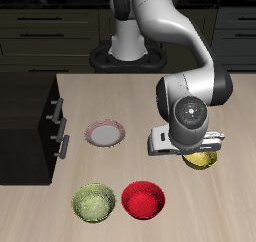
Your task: Place the yellow bowl on the plate
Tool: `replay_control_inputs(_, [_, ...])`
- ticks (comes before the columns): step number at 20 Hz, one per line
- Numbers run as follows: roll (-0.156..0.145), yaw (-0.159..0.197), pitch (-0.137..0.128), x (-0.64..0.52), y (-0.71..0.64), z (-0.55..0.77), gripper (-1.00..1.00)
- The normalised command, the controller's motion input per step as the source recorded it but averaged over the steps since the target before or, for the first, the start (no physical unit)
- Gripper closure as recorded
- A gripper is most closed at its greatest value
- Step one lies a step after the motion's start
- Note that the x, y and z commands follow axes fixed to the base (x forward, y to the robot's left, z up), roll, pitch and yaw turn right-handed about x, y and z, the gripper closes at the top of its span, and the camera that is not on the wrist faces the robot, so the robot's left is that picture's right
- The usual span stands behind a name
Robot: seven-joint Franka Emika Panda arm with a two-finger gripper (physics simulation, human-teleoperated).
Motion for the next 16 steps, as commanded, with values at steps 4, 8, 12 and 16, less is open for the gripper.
replay_control_inputs(4, [0.006, -0.005, -0.022, 0.01, -0.08, 0.11, 1.00])
replay_control_inputs(8, [-0.012, 0.017, -0.045, -0.07, -0.10, 0.15, 1.00])
replay_control_inputs(12, [0.001, 0.023, -0.078, -0.13, -0.05, 0.27, 1.00])
replay_control_inputs(16, [-0.020, 0.033, -0.091, -0.12, -0.16, 0.38, 1.00])
